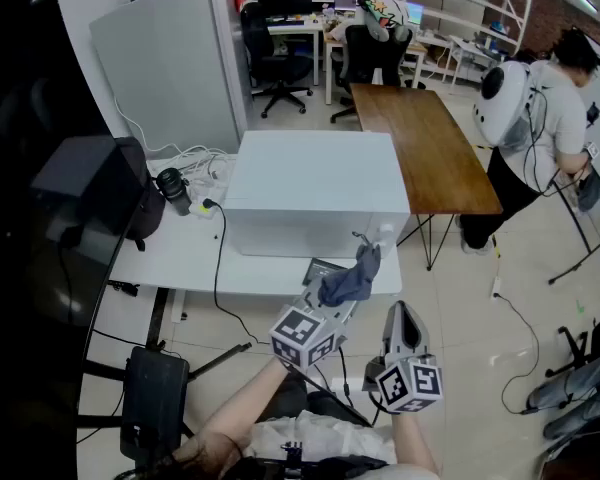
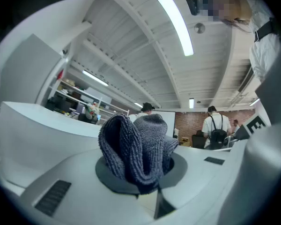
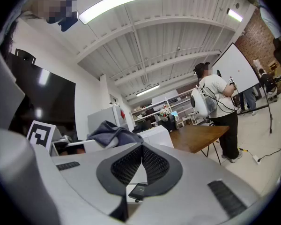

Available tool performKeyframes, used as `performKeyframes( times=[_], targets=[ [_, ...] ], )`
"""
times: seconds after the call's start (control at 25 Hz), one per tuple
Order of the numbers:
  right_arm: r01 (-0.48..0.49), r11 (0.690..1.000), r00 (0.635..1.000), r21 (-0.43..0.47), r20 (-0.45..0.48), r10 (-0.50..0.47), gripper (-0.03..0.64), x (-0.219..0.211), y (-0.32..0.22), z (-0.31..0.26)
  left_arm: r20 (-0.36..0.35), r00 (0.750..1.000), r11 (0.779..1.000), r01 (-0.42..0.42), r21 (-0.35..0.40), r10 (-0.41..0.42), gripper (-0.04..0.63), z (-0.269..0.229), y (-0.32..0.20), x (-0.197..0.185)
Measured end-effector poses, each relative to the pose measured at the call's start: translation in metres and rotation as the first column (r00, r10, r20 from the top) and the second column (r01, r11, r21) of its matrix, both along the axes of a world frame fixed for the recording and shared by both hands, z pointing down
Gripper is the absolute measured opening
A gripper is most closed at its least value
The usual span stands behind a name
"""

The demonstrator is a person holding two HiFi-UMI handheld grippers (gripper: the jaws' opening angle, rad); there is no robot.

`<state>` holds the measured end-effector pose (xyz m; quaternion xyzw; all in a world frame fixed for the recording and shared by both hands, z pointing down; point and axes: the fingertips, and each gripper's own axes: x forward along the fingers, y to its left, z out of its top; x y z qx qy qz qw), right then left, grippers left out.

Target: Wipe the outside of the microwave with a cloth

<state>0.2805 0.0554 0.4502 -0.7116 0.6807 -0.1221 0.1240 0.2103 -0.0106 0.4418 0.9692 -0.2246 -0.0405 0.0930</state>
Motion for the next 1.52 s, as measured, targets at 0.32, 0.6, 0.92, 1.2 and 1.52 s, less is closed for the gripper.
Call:
performKeyframes(
  times=[0.32,0.6,0.92,1.2,1.52],
  targets=[
    [-0.109,0.994,0.994,0.001,-0.004,0.109,0.0,0.015,-0.022,-0.008,0.101,0.982,0.987,-0.158,-0.008,0.158,0.054,0.021,-0.051,0.093],
    [-0.182,0.983,0.983,-0.002,0.006,0.182,0.0,0.007,-0.034,-0.002,0.108,0.985,0.987,-0.128,-0.092,0.138,0.054,0.043,-0.099,0.097],
    [-0.138,0.99,0.99,-0.031,-0.001,0.138,0.0,0.005,-0.067,0.002,0.11,0.994,0.989,0.011,-0.145,0.005,0.054,0.062,-0.155,0.066],
    [-0.04,0.998,0.999,-0.04,-0.007,0.039,0.0,-0.008,-0.107,0.003,0.102,0.991,0.988,0.096,-0.125,-0.083,0.054,0.066,-0.17,0.002],
    [0.123,0.991,0.992,-0.047,0.014,-0.123,0.0,-0.049,-0.139,0.008,0.089,0.92,0.905,0.392,-0.166,-0.382,0.054,0.077,-0.19,-0.135]
  ],
)
